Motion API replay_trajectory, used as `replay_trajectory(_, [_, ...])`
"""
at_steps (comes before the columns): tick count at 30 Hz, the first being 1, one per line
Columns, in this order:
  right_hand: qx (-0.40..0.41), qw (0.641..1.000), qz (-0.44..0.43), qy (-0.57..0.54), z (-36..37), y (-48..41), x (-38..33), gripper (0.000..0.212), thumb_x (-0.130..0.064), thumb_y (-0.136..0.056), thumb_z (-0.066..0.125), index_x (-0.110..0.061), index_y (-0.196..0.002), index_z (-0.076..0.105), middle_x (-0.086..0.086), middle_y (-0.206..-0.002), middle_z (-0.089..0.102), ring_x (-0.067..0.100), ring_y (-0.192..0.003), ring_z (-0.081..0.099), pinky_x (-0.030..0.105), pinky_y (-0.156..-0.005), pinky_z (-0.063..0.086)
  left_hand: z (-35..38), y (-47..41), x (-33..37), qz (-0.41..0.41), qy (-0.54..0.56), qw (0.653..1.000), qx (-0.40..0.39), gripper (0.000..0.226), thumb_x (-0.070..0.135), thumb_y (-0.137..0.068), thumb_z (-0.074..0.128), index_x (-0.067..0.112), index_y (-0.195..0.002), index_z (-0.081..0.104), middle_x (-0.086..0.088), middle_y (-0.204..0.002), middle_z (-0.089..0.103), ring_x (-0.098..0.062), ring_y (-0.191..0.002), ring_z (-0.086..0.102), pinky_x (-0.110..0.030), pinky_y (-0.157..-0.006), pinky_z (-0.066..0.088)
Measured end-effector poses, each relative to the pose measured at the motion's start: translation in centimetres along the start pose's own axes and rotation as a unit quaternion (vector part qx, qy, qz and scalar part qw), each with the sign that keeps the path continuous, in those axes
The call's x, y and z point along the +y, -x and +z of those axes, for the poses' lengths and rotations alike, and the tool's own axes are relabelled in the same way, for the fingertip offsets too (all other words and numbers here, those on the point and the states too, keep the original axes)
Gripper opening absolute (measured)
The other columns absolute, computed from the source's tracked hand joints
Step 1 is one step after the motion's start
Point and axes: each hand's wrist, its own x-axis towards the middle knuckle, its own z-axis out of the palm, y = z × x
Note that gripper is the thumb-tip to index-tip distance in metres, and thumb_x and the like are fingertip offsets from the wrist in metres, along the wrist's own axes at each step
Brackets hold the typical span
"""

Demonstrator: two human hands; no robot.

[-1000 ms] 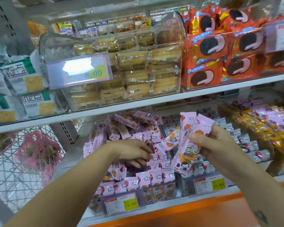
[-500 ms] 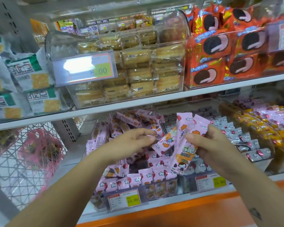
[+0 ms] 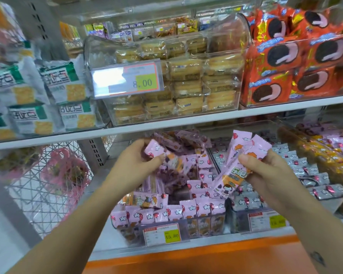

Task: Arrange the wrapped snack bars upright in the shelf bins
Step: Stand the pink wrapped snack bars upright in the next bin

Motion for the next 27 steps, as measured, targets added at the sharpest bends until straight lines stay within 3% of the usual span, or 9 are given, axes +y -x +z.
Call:
replay_trajectory(6, [-0.009,1.000,-0.003,0.012,0.2,0.1,0.3,0.084,-0.053,-0.028,0.092,-0.014,-0.096,0.063,0.001,-0.085,0.070,0.014,-0.079,0.067,0.024,-0.066,0.055,0.4,0.3,0.1,0.019,-0.136,0.985,-0.107,0.031,0.036,-0.085,0.066,0.031,-0.112,0.053,0.001,-0.068,0.066,-0.004,-0.040,0.045,-0.019,-0.046,0.039])
replay_trajectory(11, [-0.008,1.000,-0.006,0.004,-0.2,-0.1,0.8,0.075,-0.052,-0.027,0.092,-0.017,-0.088,0.068,0.001,-0.083,0.070,0.013,-0.076,0.067,0.024,-0.064,0.055,2.5,-0.6,-0.1,-0.004,-0.222,0.947,-0.232,0.052,0.041,-0.087,0.063,0.036,-0.133,0.040,0.003,-0.110,0.057,0.000,-0.063,0.055,-0.018,-0.058,0.040])
replay_trajectory(16, [-0.029,0.999,0.016,0.014,-0.6,-0.1,1.0,0.076,-0.049,-0.032,0.091,-0.015,-0.094,0.065,0.003,-0.087,0.071,0.015,-0.081,0.069,0.022,-0.066,0.055,4.9,-1.0,0.5,-0.006,-0.280,0.891,-0.358,0.058,0.035,-0.091,0.058,0.029,-0.142,0.032,-0.001,-0.140,0.045,-0.016,-0.109,0.052,-0.024,-0.085,0.041])
replay_trajectory(18, [-0.037,0.999,0.031,0.012,-0.4,0.1,0.7,0.052,-0.033,-0.051,0.088,-0.011,-0.089,0.059,0.001,-0.079,0.071,0.011,-0.074,0.069,0.021,-0.065,0.056,4.8,-1.3,0.9,-0.030,-0.280,0.876,-0.392,0.062,0.036,-0.093,0.055,0.027,-0.146,0.025,-0.003,-0.142,0.044,-0.019,-0.116,0.052,-0.028,-0.093,0.043])
replay_trajectory(20, [-0.017,0.999,0.034,-0.005,-0.5,0.2,0.7,0.020,-0.004,-0.075,0.065,-0.011,-0.076,0.046,-0.005,-0.058,0.065,0.003,-0.056,0.063,0.015,-0.056,0.053,4.4,-1.6,1.2,-0.054,-0.270,0.868,-0.412,0.063,0.043,-0.093,0.051,0.029,-0.148,0.022,0.000,-0.141,0.047,-0.022,-0.117,0.055,-0.033,-0.099,0.044])
replay_trajectory(22, [-0.026,0.998,0.055,-0.035,-0.7,0.3,0.5,0.021,0.002,-0.076,0.063,-0.009,-0.077,0.045,-0.005,-0.057,0.065,0.003,-0.056,0.063,0.015,-0.055,0.052,4.0,-1.8,1.4,-0.063,-0.271,0.867,-0.414,0.062,0.050,-0.092,0.049,0.032,-0.146,0.025,0.005,-0.141,0.047,-0.019,-0.120,0.052,-0.030,-0.102,0.039])
replay_trajectory(23, [-0.039,0.996,0.061,-0.044,-0.9,0.3,0.6,0.031,-0.006,-0.067,0.076,-0.005,-0.086,0.051,0.002,-0.071,0.071,0.011,-0.071,0.069,0.018,-0.064,0.056,3.9,-1.8,1.4,-0.062,-0.267,0.870,-0.410,0.060,0.050,-0.092,0.049,0.033,-0.145,0.027,0.007,-0.139,0.047,-0.014,-0.118,0.052,-0.023,-0.097,0.038])
replay_trajectory(25, [-0.049,0.995,0.070,-0.048,-0.8,0.2,0.7,0.087,-0.026,-0.043,0.094,0.004,-0.113,0.053,0.022,-0.109,0.067,0.033,-0.103,0.065,0.035,-0.085,0.056,4.0,-1.8,1.3,-0.056,-0.252,0.880,-0.398,0.053,0.044,-0.093,0.051,0.032,-0.142,0.033,0.011,-0.126,0.052,-0.006,-0.101,0.054,-0.014,-0.080,0.038])
replay_trajectory(27, [-0.037,0.996,0.072,-0.048,-0.8,0.3,0.7,0.106,-0.034,-0.034,0.096,0.006,-0.121,0.050,0.027,-0.119,0.060,0.039,-0.109,0.060,0.043,-0.088,0.054,3.9,-1.8,0.9,-0.052,-0.239,0.892,-0.381,0.048,0.038,-0.094,0.052,0.031,-0.139,0.037,0.008,-0.123,0.055,-0.009,-0.099,0.057,-0.019,-0.079,0.044])
